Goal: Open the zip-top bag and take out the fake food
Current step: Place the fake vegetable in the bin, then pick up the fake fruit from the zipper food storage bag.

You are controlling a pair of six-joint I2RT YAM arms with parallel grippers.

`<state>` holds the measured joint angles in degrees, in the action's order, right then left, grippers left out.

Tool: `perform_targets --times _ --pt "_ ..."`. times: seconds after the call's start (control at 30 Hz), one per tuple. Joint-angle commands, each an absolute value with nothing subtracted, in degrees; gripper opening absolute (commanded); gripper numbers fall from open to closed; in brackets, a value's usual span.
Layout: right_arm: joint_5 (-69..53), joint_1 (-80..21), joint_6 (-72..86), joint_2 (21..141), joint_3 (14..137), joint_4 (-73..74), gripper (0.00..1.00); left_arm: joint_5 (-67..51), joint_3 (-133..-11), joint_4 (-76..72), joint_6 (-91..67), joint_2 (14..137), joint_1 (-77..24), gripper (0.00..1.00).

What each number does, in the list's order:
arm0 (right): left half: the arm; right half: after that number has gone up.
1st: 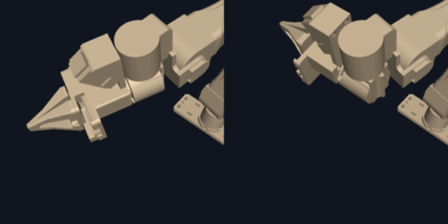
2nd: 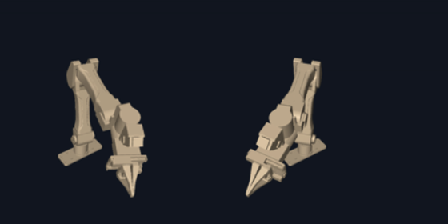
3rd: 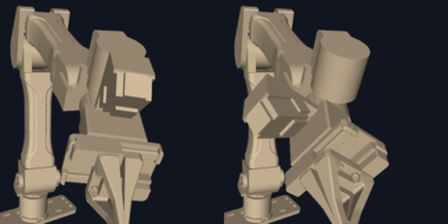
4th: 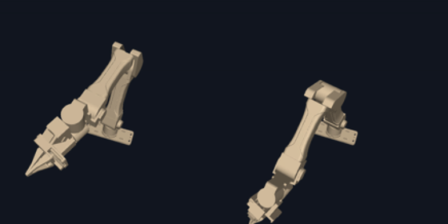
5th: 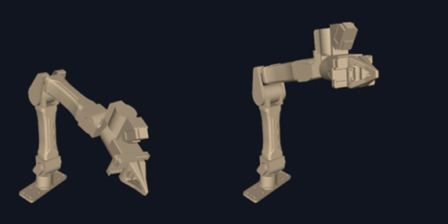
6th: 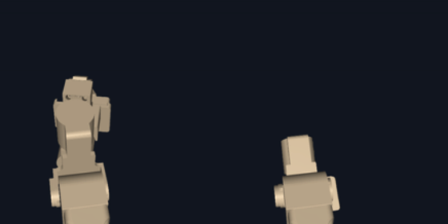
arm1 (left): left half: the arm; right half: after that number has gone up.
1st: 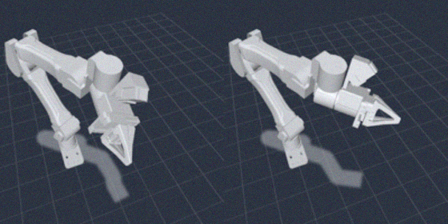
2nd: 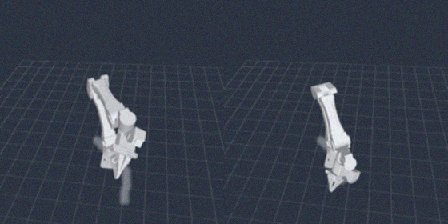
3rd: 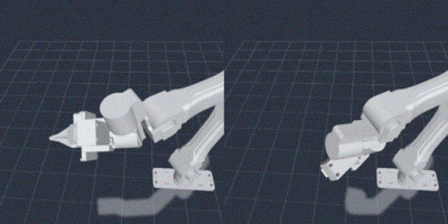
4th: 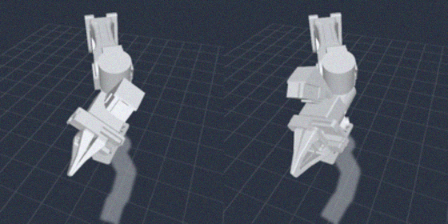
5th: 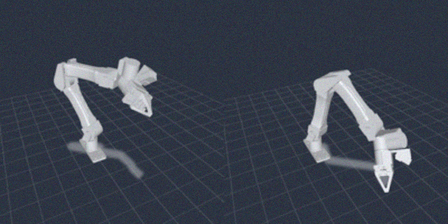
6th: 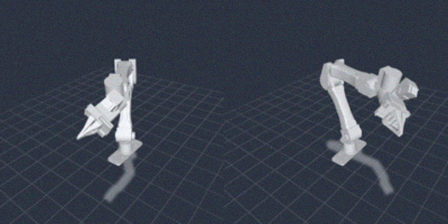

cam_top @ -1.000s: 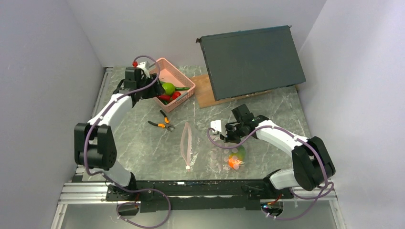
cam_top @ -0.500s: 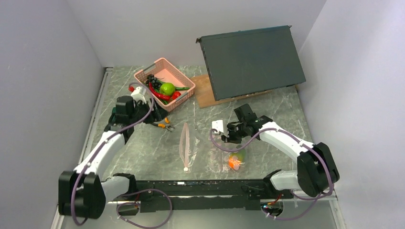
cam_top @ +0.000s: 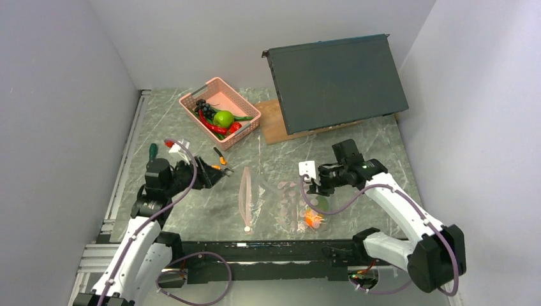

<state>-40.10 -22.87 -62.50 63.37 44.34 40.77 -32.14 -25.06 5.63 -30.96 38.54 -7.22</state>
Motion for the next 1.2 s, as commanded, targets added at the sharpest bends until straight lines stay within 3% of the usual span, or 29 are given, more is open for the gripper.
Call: perform_targets --times 0.0,0.13,0.33,0.73,0.97,1.17 --pt "-43.9 -21.6 -64.6 58.0 46.5 49.0 0.39 -36.0 -21.7 5.9 -33.7 34.8 -7.4 0.73" --pt "-39.1 -20.7 -64.5 52.2 45.7 54.6 0.39 -37.6 -18.8 4.6 -35.6 32.3 -8.1 0.7" --pt "-31.7 -20.1 -65.0 46.9 40.9 58.9 0.38 -35.7 -16.6 2.6 -37.7 33.6 -11.8 0.52" --pt "-27.5 -20.2 -67.0 53.5 34.0 52.7 0.1 -28.0 -17.0 -4.0 -40.1 40.3 -25.3 0.44" --pt "-27.7 -21.9 -65.3 55.8 32.7 44.8 0.1 -27.4 -16.3 -8.7 -40.9 45.8 -29.3 0.44" --pt "-26.6 -27.2 -61.6 59.7 32.8 38.0 0.17 -26.9 -16.3 -12.6 -41.3 50.8 -31.9 0.44"
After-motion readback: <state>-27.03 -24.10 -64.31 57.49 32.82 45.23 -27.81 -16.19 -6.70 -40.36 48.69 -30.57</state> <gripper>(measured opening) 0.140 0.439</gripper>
